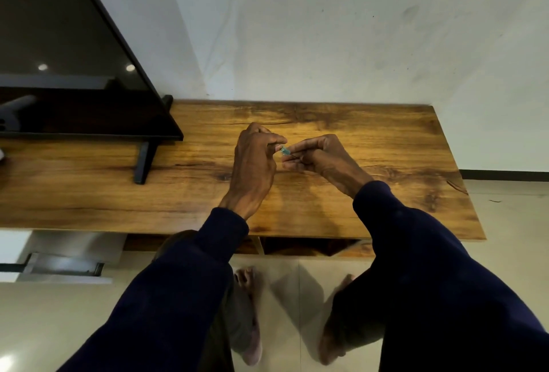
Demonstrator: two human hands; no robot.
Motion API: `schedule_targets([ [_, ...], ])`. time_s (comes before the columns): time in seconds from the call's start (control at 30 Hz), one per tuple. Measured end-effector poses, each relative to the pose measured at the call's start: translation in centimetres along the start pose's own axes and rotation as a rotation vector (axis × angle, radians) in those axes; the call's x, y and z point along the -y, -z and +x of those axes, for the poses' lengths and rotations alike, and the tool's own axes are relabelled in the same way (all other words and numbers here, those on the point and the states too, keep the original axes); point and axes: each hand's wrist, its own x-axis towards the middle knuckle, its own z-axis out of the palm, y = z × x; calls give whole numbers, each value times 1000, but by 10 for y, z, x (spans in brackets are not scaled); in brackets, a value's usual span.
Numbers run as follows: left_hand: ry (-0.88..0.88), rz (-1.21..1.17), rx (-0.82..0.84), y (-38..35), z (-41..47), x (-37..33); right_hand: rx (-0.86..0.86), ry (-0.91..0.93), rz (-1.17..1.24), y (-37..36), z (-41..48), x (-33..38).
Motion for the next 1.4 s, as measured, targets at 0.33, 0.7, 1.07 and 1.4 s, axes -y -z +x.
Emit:
schedule_targets([
  [0.33, 207, -199, -105, 1, -3, 7, -41, 103, -236, 14, -1, -5],
  [0.7, 243, -206, -150, -24, -16, 5, -287, 79, -532, 47, -1, -10],
  [1.07, 227, 48, 6, -58, -18, 9, -380, 173, -580, 32, 8, -8],
  [1.4, 160, 99, 39, -70, -16, 10, -402, 188, -589, 25, 11, -6],
])
